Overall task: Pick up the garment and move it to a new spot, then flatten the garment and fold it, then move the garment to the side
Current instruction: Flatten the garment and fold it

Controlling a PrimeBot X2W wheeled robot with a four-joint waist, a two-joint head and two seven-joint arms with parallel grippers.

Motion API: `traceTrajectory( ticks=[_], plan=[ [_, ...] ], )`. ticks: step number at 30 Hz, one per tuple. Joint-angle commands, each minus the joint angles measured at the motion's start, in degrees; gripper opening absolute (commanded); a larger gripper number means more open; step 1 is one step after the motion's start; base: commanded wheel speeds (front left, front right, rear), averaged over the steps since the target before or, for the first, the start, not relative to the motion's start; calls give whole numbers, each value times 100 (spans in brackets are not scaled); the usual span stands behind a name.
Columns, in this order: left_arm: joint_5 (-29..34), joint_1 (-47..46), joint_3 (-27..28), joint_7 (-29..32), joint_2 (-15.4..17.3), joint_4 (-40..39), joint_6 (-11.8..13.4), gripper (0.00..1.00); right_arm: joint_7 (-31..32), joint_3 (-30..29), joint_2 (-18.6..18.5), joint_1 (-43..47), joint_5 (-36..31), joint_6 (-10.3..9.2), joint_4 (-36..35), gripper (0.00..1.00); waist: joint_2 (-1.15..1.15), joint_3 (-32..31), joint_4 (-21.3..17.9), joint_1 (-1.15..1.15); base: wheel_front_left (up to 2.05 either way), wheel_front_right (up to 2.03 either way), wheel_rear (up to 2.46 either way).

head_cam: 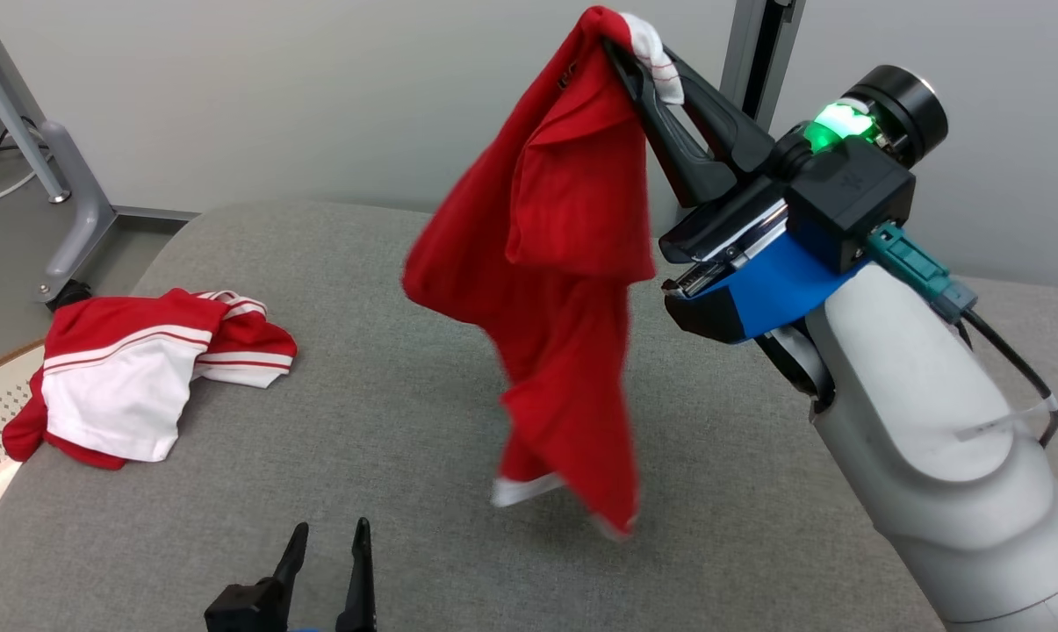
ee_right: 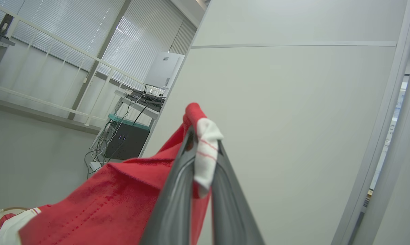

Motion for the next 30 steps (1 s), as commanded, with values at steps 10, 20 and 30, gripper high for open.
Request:
traceTrajectory(
  ticks=[10,20,30],
  plan=[
    [-66,36,385,-16,-1,-122,45,100,-2,-145,-866,1664,328,-2,361,0,0,62,-296,-1,0,0,0],
    [-26,53,360,-15,4,-72,15,100,-4,-1545,-1164,3376,356,-2,1958,100,0,131,-608,-1,0,0,0],
    [-42,-51,240,-15,1,-57,-1,100,-2,-1736,-418,3679,-104,-1,1212,100,0,108,-587,-1,0,0,0]
  ],
)
